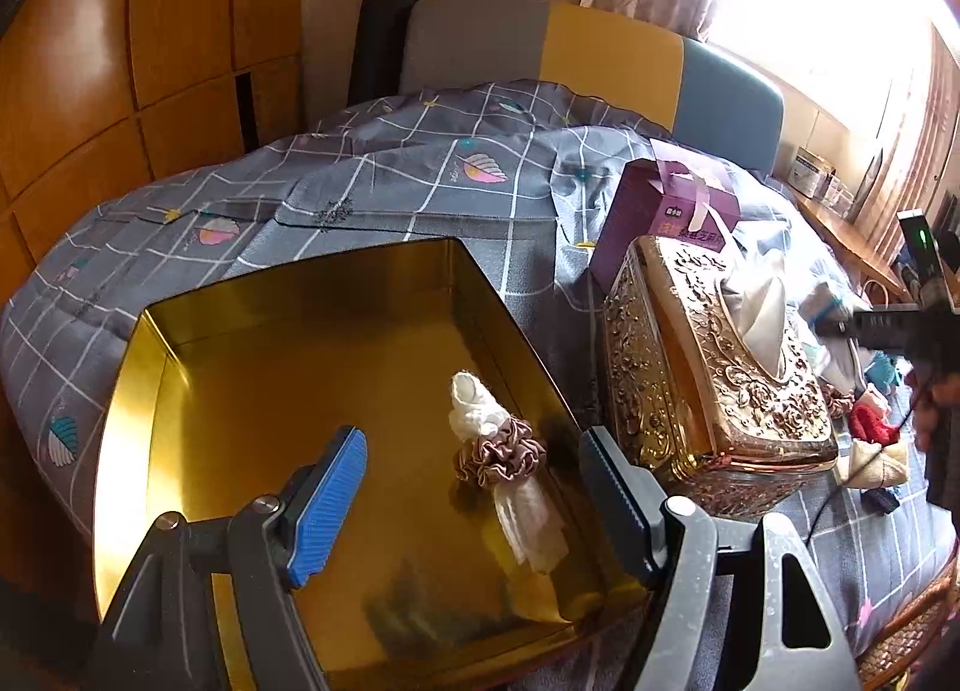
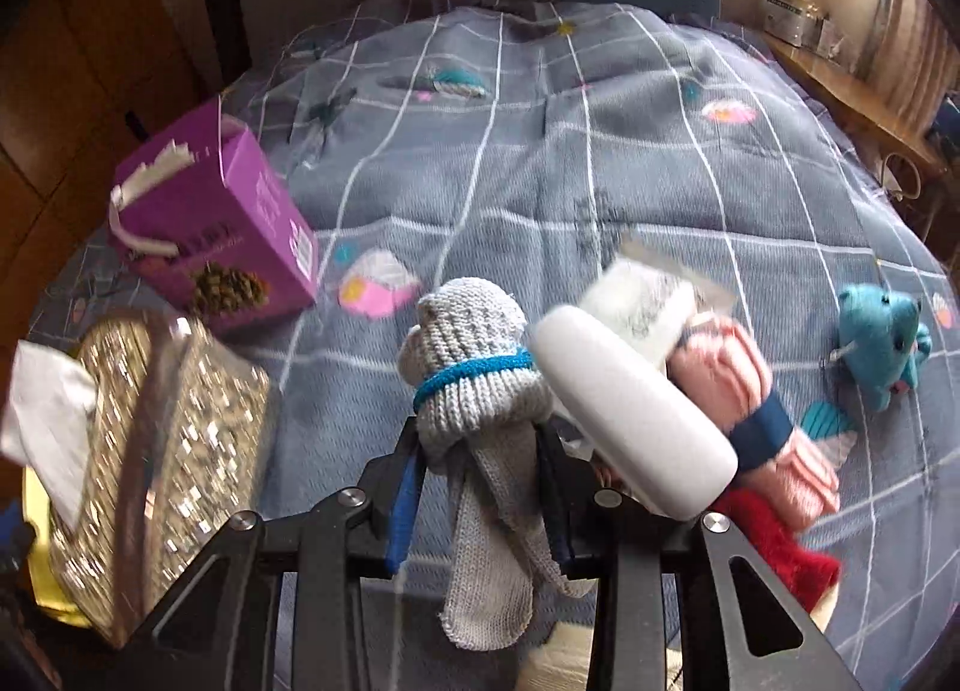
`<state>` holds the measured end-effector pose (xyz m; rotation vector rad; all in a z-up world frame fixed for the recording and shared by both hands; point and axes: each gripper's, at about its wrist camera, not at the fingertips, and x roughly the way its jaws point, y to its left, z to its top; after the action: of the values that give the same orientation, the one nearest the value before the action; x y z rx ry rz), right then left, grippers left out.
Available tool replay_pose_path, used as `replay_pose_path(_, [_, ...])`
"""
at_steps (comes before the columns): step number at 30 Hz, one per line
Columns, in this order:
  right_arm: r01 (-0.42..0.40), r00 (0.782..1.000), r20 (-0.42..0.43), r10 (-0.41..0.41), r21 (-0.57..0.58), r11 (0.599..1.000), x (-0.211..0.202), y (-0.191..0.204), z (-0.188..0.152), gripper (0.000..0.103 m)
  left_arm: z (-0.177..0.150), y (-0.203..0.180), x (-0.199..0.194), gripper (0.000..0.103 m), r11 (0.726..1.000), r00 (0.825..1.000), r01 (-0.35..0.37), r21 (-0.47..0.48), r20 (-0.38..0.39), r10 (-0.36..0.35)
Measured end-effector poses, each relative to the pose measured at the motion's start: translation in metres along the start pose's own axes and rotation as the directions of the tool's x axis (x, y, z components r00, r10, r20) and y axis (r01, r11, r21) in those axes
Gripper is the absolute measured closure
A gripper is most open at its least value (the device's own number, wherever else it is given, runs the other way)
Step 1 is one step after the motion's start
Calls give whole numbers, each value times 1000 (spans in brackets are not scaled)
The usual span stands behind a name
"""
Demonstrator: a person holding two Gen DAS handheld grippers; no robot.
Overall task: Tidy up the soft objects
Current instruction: 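Carry the grey knit sock into the gold tray and open right tool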
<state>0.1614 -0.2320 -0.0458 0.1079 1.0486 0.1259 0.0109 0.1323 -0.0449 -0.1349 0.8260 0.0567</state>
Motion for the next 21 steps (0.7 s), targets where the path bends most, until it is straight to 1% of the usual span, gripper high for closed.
replay_pose_path(6, [-2, 1000, 31, 3, -34, 999, -8, 22, 21, 67, -4, 1, 3, 28, 1000, 1000, 13, -9, -22, -13])
replay_pose_path(11, [-44, 995, 91, 51, -71, 996, -26, 43, 33, 67, -5, 0, 4, 28, 1000, 999, 24, -5, -30, -24])
replay_pose_path(14, [-91, 986, 127, 106, -123, 988, -40, 61, 35, 68, -7, -2, 3, 28, 1000, 1000, 12, 5, -24, -12])
replay_pose_path(16, [-123, 977, 154, 150, -172, 977, -52, 77, 34, 68, -7, -2, 2, 28, 1000, 1000, 16, 9, -23, -15])
replay_pose_path(21, [-189, 950, 185, 251, -297, 936, -76, 121, 30, 67, -7, -1, 1, 28, 1000, 1000, 18, 13, -25, -18])
